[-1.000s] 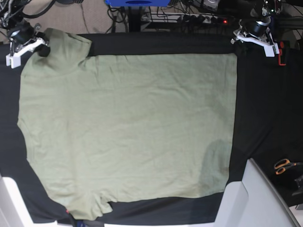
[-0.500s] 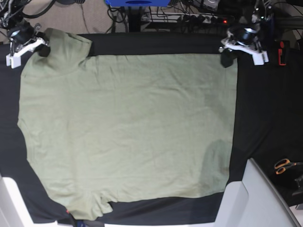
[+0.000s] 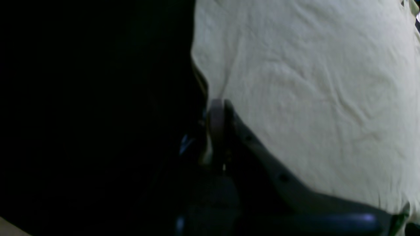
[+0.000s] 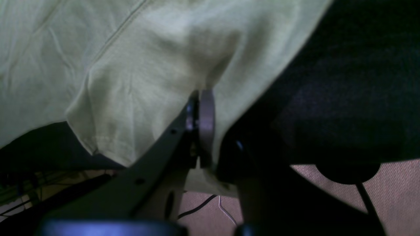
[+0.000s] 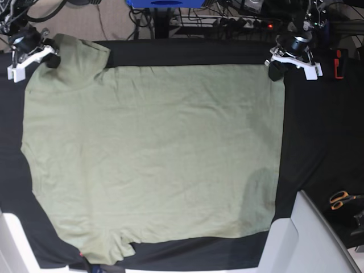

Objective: Fold the T-shirt properly
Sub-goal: 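Lift the grasped edge with both grippers and fold it over onto the shirt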

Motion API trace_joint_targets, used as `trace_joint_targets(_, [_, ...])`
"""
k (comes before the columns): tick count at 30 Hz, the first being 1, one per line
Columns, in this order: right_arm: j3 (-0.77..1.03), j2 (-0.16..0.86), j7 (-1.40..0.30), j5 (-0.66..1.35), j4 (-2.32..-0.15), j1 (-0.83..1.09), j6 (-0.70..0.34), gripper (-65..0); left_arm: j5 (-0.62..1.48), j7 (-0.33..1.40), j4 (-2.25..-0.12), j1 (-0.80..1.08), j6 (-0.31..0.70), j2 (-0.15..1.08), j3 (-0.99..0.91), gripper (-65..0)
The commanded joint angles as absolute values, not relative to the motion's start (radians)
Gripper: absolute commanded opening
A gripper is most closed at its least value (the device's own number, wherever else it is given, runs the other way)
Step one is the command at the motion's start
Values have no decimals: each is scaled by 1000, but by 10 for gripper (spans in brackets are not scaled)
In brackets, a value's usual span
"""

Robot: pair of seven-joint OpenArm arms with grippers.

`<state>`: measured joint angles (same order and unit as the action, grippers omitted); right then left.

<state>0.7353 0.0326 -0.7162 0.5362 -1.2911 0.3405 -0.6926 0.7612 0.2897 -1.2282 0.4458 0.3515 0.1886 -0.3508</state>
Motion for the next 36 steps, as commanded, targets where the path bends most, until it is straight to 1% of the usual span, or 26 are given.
trace_joint_targets(1, [731, 36, -757, 519, -1322, 348, -698, -648, 733, 364, -1248, 458, 329, 193, -349, -650])
trace_joint_targets(5, [731, 33, -843, 519, -1445, 343, -698, -648, 733, 374, -1383, 490, 328, 193, -351, -650])
trace_joint_targets(11, [739, 50, -931, 518, -1500, 278, -698, -648, 733, 375, -1532, 495, 209, 193, -348, -650])
trace_joint_targets(14, [739, 68, -967, 518, -1492, 240, -698, -647, 734, 377, -1564, 487, 194, 193, -348, -650])
trace_joint_targets(20, [733, 107, -981, 519, -1492, 174, -698, -647, 737, 541, -1580, 417, 194, 202, -374, -650])
trace_joint_targets(25, [733, 137, -1021, 518, -1483, 114, -698, -647, 736, 550, -1577, 366, 194, 200, -404, -650])
trace_joint_targets(33, [727, 203, -1015, 516, -1287, -5, -698, -647, 733, 552, -1526, 294, 194, 205, -395, -650])
trace_joint_targets(36, [688, 237, -998, 516, -1237, -45, -698, -647, 733, 552, -1491, 269, 194, 205, -395, -650])
